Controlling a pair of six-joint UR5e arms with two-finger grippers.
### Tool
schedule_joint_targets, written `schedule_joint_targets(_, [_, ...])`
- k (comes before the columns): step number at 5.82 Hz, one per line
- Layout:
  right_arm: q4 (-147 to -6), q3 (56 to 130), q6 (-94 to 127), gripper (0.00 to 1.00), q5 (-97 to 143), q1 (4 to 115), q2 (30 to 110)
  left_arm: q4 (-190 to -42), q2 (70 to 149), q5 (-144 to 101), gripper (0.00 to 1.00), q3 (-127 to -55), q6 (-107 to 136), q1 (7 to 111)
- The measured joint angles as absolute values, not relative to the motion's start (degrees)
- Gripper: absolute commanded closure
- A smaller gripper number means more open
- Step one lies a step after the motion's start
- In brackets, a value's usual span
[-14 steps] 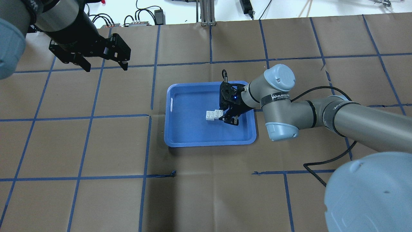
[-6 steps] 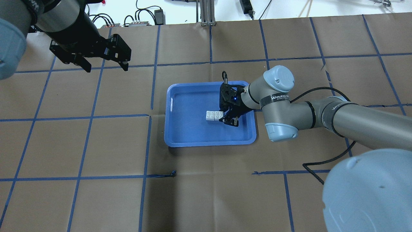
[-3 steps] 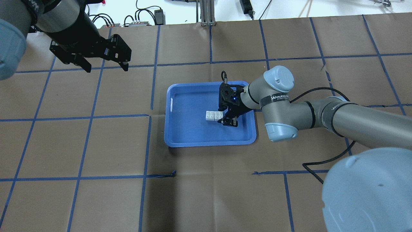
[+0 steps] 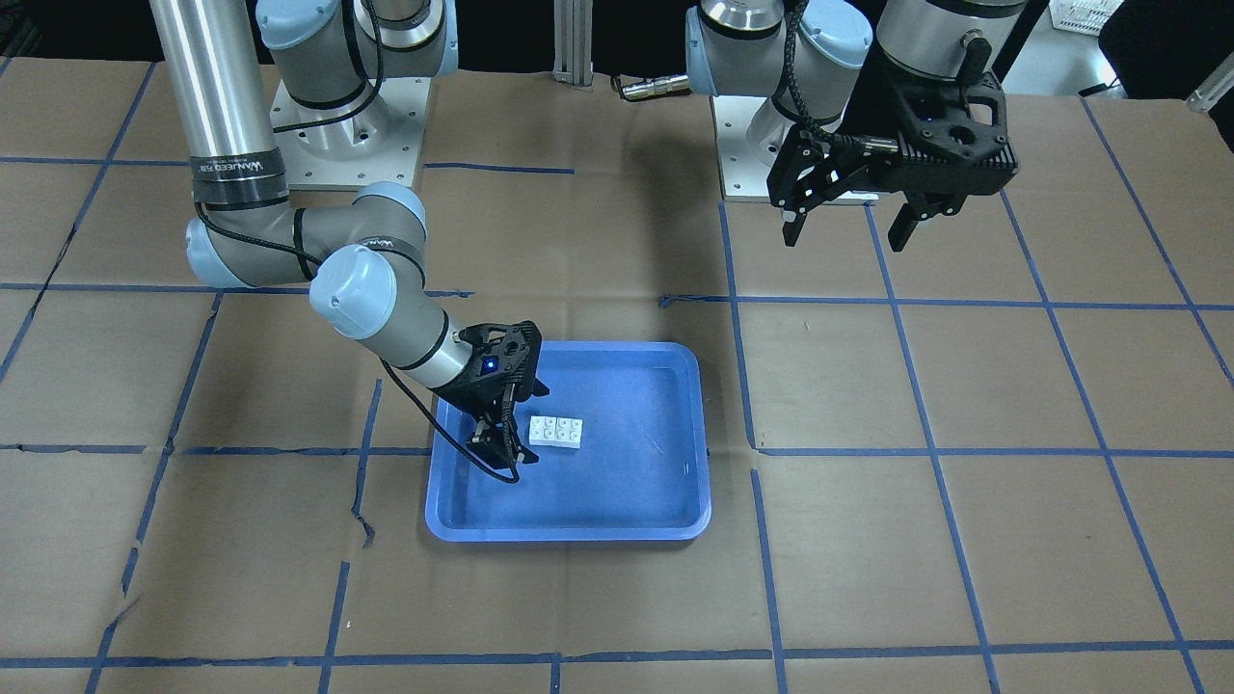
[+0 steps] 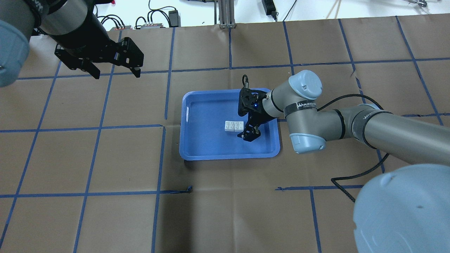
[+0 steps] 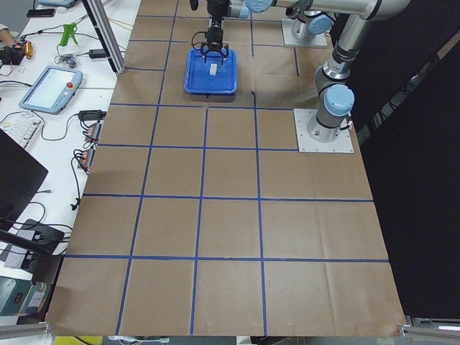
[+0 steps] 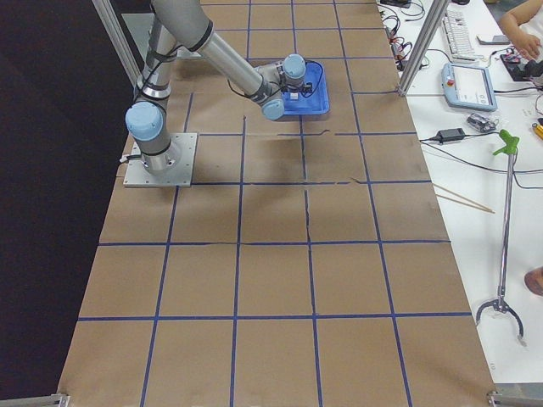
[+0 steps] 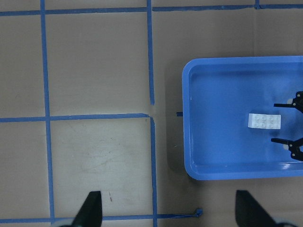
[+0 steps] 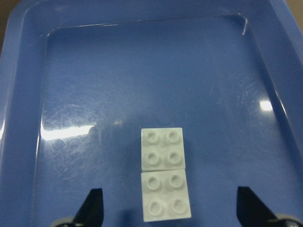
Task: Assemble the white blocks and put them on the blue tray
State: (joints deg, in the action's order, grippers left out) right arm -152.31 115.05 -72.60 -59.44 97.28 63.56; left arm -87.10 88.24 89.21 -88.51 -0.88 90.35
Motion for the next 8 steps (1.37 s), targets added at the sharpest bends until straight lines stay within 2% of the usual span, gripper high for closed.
schedule_joint_targets(3, [-147.0,111.7,-66.2,0.0,-62.2,96.9,67.5,-87.2,88.2,89.3,0.01,-88.5,-0.9,90.4])
schedule_joint_targets(8, [-112.2,99.2,-47.4,0.0,-76.6,90.5,80.1,-87.1,88.2,89.5,0.01,-89.1,-0.8,90.4])
